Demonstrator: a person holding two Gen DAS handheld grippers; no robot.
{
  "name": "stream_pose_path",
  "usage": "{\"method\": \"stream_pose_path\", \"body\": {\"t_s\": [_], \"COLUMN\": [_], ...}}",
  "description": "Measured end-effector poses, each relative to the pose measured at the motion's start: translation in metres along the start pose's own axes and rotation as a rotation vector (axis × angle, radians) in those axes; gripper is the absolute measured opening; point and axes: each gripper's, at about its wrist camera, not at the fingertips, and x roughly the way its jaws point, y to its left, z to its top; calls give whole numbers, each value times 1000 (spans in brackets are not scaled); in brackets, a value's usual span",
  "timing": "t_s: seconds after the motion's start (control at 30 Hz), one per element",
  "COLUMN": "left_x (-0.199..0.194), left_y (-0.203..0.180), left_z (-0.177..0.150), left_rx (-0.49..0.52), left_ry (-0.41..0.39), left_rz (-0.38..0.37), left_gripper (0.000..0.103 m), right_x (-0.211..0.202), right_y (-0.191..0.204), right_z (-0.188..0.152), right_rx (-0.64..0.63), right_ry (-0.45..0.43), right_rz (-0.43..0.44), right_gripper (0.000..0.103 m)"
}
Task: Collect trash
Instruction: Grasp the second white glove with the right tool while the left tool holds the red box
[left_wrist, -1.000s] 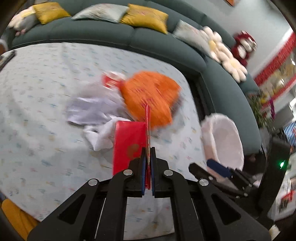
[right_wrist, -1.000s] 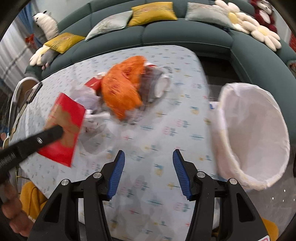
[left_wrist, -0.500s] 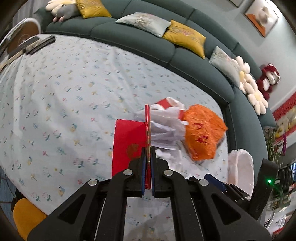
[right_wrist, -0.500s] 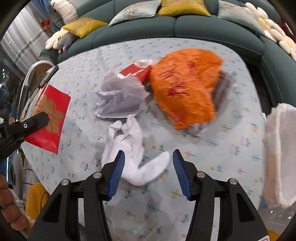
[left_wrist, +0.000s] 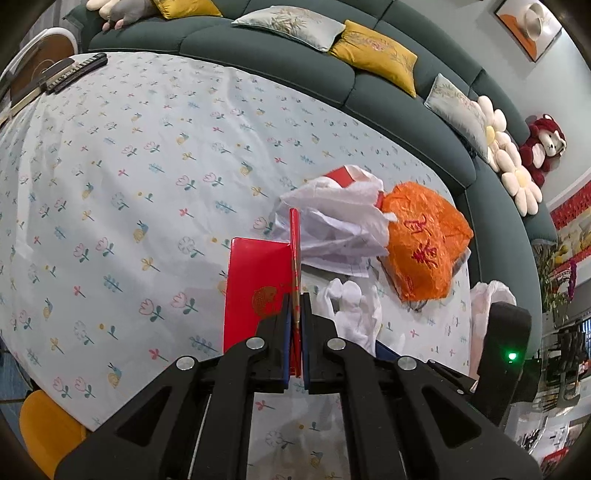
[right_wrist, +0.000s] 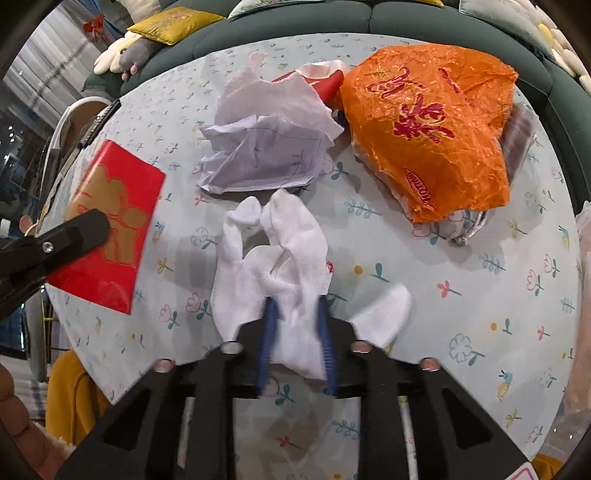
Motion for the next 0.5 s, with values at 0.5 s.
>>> {"method": "stream_pose_path", "body": {"t_s": [0.5], "left_x": [-10], "left_y": [-104], "left_z": [-25], "left_rx": [184], "left_ry": [5], "left_rz": [-71], "left_gripper": [4], "right_x": [-109], "right_y": [-89], "right_z": [-30], "right_rx": [163], "right_ry": [-207], "right_rz": [-18], "right_gripper": [11]}}
